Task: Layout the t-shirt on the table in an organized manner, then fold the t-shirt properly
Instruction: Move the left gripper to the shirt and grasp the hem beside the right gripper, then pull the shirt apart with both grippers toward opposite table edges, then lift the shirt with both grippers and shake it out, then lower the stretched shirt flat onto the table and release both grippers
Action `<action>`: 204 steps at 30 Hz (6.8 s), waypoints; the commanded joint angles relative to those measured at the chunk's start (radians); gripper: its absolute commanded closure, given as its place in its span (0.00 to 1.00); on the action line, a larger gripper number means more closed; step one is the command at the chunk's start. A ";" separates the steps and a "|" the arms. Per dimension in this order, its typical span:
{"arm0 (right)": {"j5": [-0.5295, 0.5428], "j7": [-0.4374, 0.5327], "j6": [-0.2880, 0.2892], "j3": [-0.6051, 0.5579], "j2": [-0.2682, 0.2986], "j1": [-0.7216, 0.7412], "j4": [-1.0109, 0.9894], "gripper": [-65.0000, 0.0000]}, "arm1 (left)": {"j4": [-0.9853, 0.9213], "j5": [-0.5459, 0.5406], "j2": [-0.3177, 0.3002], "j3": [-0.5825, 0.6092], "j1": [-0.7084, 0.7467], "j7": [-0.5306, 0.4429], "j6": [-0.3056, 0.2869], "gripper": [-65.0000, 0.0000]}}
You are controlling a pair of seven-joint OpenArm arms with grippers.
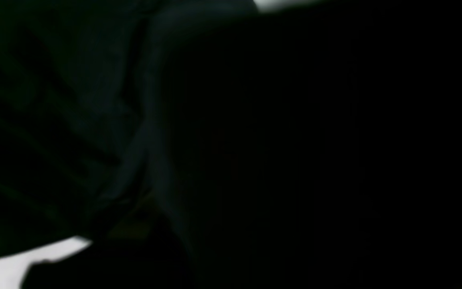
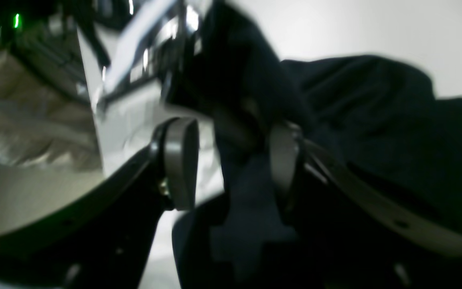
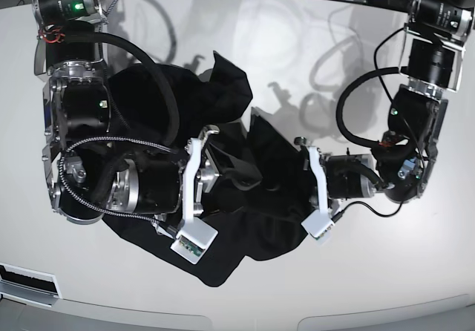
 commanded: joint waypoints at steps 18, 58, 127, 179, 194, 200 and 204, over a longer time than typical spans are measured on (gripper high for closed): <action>-0.148 -0.094 0.003 0.044 0.172 -0.171 0.018 0.51 | 0.014 -0.005 -0.222 -0.036 -0.138 -0.021 -0.008 1.00; -0.412 0.420 -0.134 0.645 -0.057 -0.387 -0.472 0.52 | 0.014 -0.112 -0.395 -0.036 -0.130 0.037 -0.008 1.00; -0.110 0.253 -0.033 0.405 0.548 0.023 -0.016 1.00 | -0.262 -0.035 -0.546 -0.039 -0.526 -0.108 0.034 1.00; 0.240 -0.096 -0.018 0.239 0.548 -0.126 -0.174 1.00 | -0.382 -0.456 -0.541 -0.039 -0.171 0.256 -0.008 1.00; 0.249 -0.096 -0.037 0.239 0.532 -0.273 -0.174 1.00 | -0.380 -0.468 -0.570 -0.039 -0.085 0.330 -0.008 1.00; 0.245 -0.096 -0.004 0.239 0.534 -0.305 -0.174 0.71 | -0.379 -0.468 -0.598 -0.039 -0.086 0.310 -0.008 0.94; 0.243 -0.096 -0.028 0.241 0.542 -0.274 -0.173 0.32 | -0.377 -0.468 -0.619 -0.040 -0.108 0.279 -0.008 0.41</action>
